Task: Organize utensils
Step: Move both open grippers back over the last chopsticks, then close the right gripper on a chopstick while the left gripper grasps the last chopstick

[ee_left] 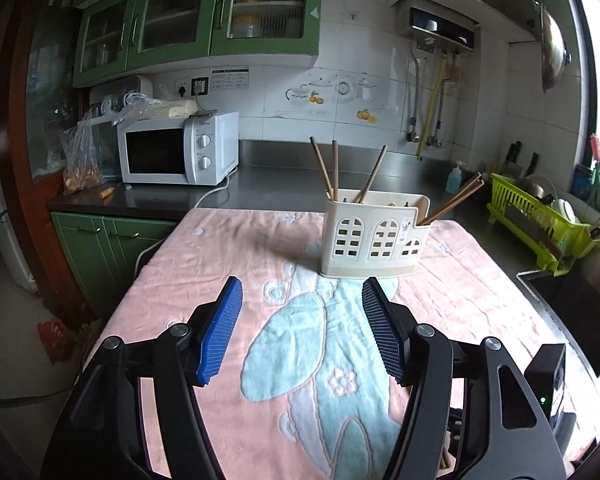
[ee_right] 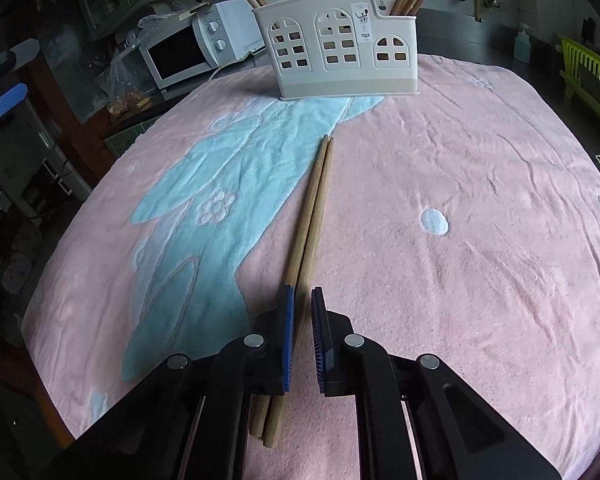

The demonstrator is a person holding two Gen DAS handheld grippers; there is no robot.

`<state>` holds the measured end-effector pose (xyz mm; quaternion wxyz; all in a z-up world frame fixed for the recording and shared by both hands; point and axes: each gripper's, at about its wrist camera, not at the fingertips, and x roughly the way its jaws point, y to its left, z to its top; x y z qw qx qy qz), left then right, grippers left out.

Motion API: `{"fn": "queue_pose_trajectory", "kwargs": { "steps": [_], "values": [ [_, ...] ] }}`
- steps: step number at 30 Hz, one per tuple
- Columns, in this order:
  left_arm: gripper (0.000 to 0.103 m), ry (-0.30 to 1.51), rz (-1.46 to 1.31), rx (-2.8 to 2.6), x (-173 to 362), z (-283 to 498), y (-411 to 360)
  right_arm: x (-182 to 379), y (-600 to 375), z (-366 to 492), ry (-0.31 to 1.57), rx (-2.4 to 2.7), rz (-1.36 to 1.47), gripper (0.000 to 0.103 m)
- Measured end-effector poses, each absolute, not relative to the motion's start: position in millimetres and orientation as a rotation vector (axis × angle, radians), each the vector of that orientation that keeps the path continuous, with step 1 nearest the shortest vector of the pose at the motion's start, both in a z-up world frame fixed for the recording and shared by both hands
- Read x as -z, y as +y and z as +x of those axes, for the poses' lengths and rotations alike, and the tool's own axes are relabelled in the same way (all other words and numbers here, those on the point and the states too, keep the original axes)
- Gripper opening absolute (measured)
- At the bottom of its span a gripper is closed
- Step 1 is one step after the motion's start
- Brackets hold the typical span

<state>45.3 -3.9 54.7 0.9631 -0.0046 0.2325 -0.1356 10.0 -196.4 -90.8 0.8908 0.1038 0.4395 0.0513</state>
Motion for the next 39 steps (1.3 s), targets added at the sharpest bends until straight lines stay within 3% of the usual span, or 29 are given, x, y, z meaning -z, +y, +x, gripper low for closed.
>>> {"fn": "queue_pose_trajectory", "kwargs": {
  "steps": [15,31,36,39],
  "values": [
    [0.063,0.52,-0.004,0.299,-37,44,-5,95,-188,17,0.91,-0.057,0.141,0.008],
    [0.063,0.684,0.021,0.405,27,27,-56,88,-248,-20,0.854,0.022,0.228,0.007],
    [0.061,0.757,0.021,0.43,54,20,-79,91,-260,-30,0.855,0.027,0.246,0.007],
    [0.053,0.803,0.016,0.451,68,18,-94,93,-264,-33,0.859,0.025,0.258,0.007]
  ]
}}
